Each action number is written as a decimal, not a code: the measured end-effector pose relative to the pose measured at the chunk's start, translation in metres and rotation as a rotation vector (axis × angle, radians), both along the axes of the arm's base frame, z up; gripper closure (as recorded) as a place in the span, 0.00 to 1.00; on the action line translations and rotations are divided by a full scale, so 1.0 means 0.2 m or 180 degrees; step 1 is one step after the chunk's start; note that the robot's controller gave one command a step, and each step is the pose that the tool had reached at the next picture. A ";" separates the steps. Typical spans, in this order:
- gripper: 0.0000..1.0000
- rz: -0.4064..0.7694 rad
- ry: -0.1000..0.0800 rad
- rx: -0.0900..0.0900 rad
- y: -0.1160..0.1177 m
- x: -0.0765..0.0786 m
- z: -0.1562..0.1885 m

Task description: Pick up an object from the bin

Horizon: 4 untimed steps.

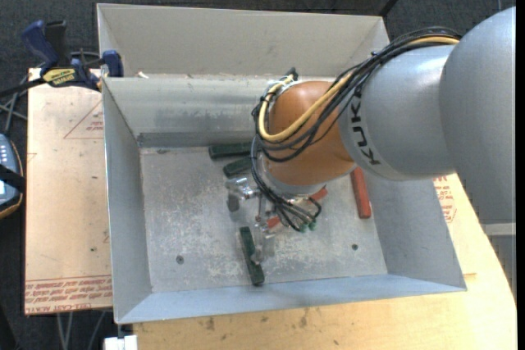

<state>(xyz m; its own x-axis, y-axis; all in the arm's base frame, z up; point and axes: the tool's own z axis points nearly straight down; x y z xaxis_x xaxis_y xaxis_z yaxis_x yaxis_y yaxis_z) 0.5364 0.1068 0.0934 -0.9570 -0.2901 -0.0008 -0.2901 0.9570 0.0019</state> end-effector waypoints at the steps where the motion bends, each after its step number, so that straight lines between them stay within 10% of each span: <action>1: 1.00 0.0315 0.0002 -0.0001 0.04 -0.20 -0.10; 4: 1.00 0.0472 -0.0002 -0.0001 0.10 -0.11 -0.10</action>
Offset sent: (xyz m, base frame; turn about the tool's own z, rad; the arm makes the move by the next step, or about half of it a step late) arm 0.0000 0.0000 0.0000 0.0000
